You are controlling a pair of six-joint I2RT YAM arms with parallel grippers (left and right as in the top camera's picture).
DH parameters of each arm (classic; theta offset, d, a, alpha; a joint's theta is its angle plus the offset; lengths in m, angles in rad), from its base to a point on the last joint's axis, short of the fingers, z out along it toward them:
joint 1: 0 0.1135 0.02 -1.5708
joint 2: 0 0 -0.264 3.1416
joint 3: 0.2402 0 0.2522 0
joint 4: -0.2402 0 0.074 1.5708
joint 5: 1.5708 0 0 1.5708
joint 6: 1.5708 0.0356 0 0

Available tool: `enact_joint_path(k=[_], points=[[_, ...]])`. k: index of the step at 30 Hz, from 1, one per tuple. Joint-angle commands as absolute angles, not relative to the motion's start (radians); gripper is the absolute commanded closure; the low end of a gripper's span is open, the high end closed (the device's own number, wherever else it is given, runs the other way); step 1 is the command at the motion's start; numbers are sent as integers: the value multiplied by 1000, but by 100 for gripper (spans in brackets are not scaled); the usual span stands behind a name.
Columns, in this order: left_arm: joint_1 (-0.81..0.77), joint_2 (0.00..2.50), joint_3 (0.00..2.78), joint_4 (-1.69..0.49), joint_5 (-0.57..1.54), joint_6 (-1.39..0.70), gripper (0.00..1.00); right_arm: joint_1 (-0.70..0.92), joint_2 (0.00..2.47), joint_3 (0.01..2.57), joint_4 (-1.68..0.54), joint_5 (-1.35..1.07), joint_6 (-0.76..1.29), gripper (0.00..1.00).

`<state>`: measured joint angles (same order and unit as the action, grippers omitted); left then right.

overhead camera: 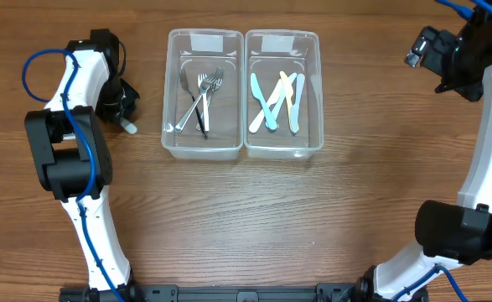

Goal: Pack container
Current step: 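Move the left gripper down onto the white plastic fork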

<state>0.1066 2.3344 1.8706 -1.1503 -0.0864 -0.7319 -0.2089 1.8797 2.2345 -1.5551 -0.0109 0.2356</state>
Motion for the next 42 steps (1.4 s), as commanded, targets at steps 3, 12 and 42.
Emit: enact_joint_path(k=[3,12,42], points=[[114,2348,1868,-1148,-89,-702,96,-211,1881,2238,-1551,-2,243,0],[115,2347,1868,-1166,-89,-652,94,-211,1881,2238,-1551,-2,242,0],[201,2347,1983,-1072,-107,-403,68,-211,1881,2238,-1564,-2,240,0]])
